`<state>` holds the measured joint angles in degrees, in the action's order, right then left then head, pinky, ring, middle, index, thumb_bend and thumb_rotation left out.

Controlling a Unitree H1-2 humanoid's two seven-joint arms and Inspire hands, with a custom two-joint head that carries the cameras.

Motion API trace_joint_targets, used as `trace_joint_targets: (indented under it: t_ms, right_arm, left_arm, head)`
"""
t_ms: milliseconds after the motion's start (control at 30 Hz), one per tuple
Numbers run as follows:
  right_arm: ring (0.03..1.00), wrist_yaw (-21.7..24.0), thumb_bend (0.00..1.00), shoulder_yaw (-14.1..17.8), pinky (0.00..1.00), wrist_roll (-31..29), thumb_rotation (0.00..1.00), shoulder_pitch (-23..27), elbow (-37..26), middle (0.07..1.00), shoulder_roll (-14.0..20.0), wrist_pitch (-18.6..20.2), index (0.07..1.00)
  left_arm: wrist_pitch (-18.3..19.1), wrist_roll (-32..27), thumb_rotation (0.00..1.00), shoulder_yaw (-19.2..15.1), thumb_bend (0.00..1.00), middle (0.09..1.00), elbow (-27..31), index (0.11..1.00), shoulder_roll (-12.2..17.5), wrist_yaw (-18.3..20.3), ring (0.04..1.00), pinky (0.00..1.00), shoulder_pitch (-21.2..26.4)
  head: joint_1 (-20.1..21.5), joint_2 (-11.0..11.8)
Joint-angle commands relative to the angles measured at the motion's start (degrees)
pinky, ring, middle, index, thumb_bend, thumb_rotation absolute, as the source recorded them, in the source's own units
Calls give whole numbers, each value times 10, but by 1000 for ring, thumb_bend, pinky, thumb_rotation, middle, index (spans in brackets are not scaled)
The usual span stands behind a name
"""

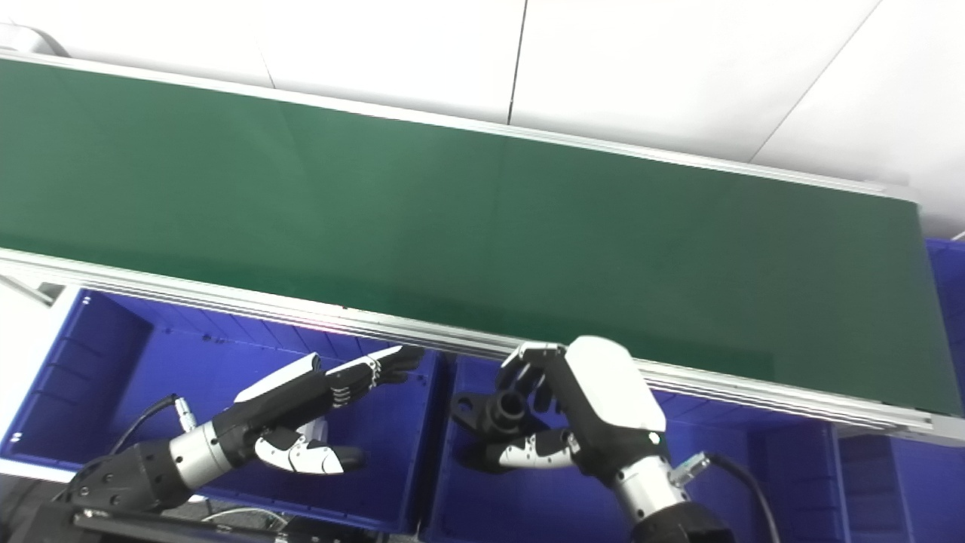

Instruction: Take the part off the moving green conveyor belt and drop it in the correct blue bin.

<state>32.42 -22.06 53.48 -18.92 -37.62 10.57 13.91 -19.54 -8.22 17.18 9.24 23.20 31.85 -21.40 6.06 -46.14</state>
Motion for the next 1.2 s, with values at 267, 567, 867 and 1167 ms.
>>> trace_joint_targets:
  t_ms: [267, 567, 867, 1167]
  right_arm:
    - [428, -165, 496, -31, 327, 44, 0, -9, 168, 502, 8, -75, 538]
    - [425, -214, 496, -58, 322, 67, 0, 29, 282, 527, 22, -68, 518]
    - [674, -198, 520, -68, 671, 91, 66, 30, 272, 622, 21, -24, 483]
    - [778, -149, 811, -61, 814, 94, 521, 0, 212, 756, 10, -9, 746]
  left_arm:
    - [-9, -25, 539, -12, 305, 1000, 18, 978, 12, 4, 1000, 989, -6]
    - [3, -27, 550, -23, 302, 1000, 35, 986, 13, 2, 1000, 994, -17]
    - [-1, -37, 562, -26, 307, 1000, 31, 986, 14, 8, 1000, 997, -14]
    - [-8, -44, 597, -27, 314, 1000, 25, 995, 15, 16, 1000, 1000, -6]
  head:
    - [-8, 0]
    - [0, -5]
    - [18, -15]
    - [23, -19]
